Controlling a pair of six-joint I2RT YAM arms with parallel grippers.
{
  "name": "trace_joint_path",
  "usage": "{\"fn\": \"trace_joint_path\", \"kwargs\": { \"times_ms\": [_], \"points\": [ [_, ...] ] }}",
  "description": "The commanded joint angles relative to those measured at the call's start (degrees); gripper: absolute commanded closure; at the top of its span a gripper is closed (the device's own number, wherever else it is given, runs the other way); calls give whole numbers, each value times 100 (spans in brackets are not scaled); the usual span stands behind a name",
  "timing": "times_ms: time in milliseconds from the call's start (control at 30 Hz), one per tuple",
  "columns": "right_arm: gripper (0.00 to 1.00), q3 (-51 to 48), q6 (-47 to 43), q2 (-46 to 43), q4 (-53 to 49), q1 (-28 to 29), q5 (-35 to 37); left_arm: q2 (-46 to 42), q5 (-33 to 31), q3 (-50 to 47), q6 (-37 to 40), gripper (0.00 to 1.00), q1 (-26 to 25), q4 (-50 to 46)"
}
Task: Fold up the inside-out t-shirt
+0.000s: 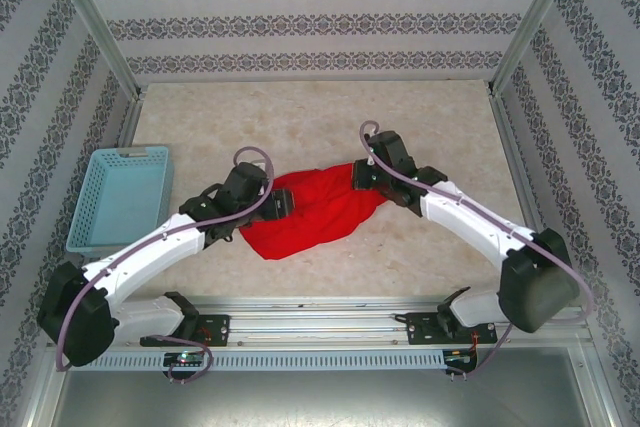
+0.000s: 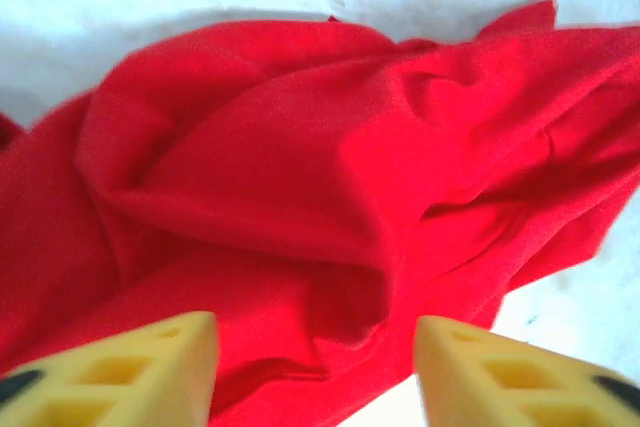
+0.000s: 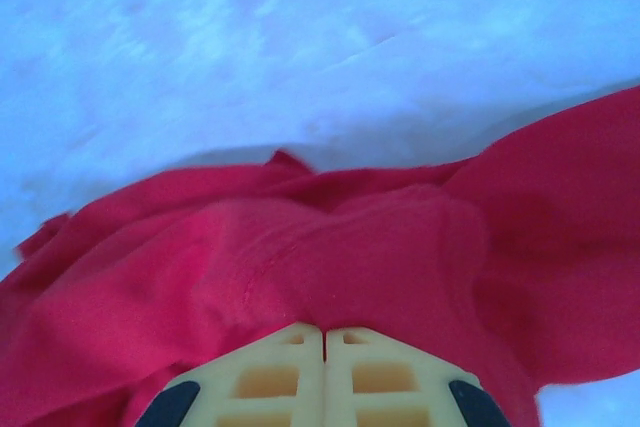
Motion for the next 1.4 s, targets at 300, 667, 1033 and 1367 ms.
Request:
{"fn": "trace_joint_path", "kwargs": {
  "times_ms": [300, 667, 1033, 1367],
  "points": [
    [100, -81, 203, -1314, 37, 704, -786, 1047, -647, 433, 1561, 0, -684, 513],
    [100, -414, -242, -1661, -619, 770, 106, 1517, -915, 745, 1348, 37, -385, 836],
    [100, -793, -176, -1686, -557, 536, 507, 1690, -830, 712, 1493, 85, -385, 653],
    [82, -721, 116, -458, -253, -728, 243, 1759, -66, 831, 935, 95, -300, 1239]
  ]
}}
